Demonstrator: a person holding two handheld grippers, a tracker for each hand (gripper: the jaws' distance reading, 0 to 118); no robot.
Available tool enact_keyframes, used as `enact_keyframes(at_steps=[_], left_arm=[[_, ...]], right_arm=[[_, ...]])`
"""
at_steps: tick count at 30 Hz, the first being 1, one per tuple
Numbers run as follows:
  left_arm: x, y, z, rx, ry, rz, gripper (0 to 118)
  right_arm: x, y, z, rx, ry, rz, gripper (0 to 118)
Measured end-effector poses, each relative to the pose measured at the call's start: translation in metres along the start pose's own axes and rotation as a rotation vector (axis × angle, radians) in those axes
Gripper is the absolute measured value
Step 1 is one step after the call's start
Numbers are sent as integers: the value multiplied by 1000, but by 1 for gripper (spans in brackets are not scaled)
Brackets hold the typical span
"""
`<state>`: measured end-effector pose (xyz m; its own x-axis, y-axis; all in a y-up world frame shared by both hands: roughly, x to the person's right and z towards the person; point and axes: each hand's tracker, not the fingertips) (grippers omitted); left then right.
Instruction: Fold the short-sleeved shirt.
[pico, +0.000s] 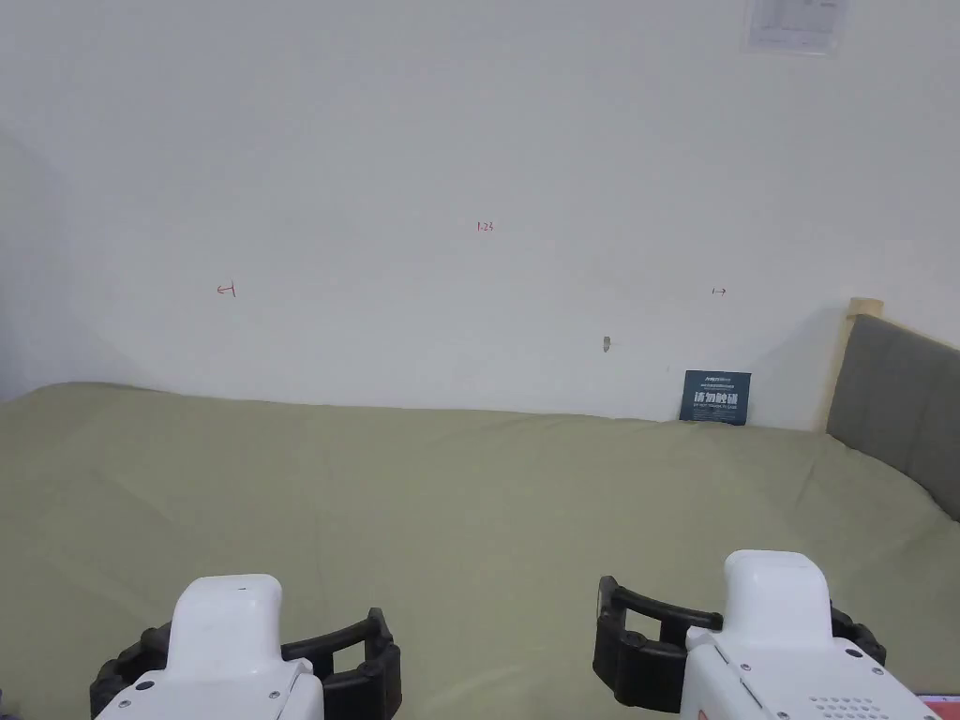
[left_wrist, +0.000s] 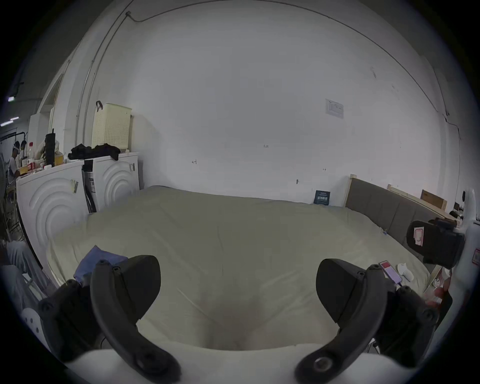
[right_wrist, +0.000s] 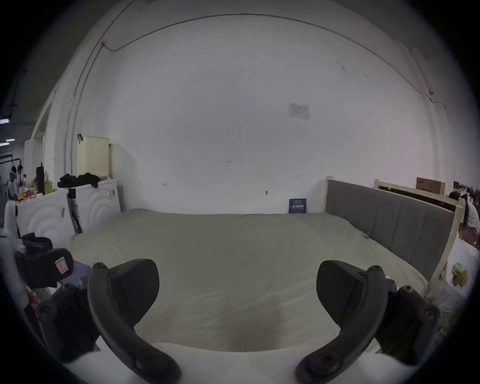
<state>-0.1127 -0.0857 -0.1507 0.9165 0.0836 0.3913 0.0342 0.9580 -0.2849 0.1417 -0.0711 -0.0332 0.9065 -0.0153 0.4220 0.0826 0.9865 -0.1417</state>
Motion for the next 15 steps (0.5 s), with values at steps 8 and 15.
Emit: enact_keyframes(at_steps=[8,15], left_arm=[[3,10,6,13,-4,-31,118],[5,22,10,48,-3,-34,118]], right_arm=[[7,15,5,-36,-20,-29,118],[16,23,3,-49,-29,-69,118]])
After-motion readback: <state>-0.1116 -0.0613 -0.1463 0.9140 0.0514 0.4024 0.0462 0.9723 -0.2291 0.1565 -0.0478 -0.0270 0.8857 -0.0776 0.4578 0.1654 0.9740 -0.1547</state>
